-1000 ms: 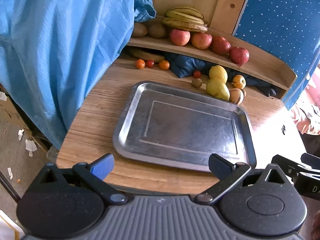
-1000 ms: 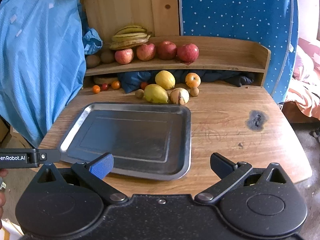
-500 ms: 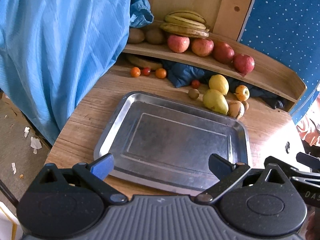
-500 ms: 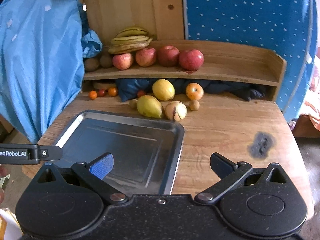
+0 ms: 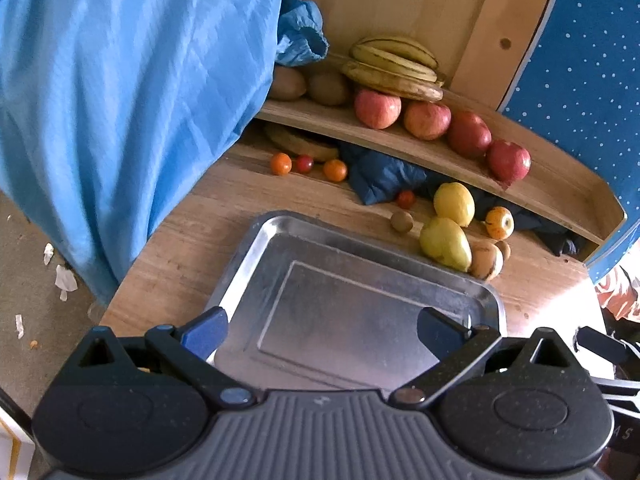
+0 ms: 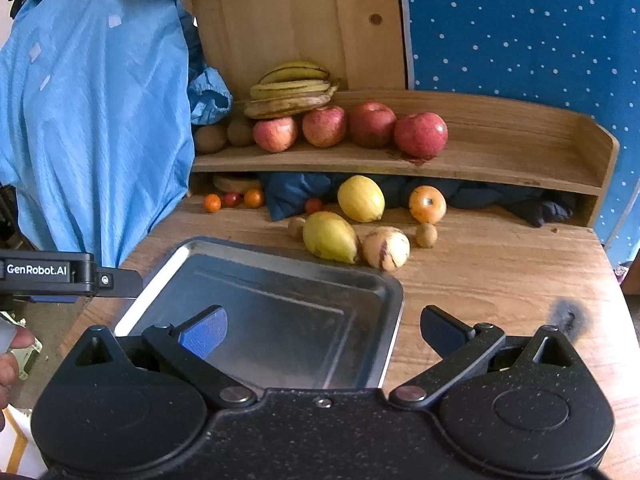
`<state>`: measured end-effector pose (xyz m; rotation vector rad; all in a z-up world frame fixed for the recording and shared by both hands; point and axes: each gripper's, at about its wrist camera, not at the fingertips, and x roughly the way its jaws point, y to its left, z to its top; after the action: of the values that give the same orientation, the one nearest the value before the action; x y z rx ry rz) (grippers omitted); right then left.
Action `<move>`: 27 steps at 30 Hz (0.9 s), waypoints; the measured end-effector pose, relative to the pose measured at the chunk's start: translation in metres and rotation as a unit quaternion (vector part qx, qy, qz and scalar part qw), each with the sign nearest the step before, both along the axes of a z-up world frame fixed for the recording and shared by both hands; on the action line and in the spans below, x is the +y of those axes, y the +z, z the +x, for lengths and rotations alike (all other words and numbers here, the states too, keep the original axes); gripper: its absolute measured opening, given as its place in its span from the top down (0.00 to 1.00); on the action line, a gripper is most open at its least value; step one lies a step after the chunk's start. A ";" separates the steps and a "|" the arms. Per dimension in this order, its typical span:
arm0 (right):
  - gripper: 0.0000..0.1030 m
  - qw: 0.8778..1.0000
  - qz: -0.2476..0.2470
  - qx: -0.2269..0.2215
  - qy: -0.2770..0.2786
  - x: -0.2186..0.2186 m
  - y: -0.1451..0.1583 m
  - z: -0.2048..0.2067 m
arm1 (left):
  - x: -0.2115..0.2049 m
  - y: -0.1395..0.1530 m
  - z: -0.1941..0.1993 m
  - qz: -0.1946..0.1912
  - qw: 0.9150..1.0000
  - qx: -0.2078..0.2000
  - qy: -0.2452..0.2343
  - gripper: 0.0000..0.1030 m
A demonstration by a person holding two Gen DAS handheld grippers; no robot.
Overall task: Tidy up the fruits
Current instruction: 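Reach both grippers under the shelf toward the small oranges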
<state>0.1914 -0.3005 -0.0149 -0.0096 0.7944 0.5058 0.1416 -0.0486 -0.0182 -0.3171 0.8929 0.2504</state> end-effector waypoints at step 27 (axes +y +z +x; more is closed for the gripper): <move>0.00 0.999 -0.046 0.000 0.003 0.123 -0.034 0.081 | 0.099 -0.050 0.166 -0.019 0.993 0.073 -0.093 0.01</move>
<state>0.2720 -0.1778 -0.0486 -0.0963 0.8178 0.4748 0.3071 0.0504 -0.0686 -0.2514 1.0667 0.0838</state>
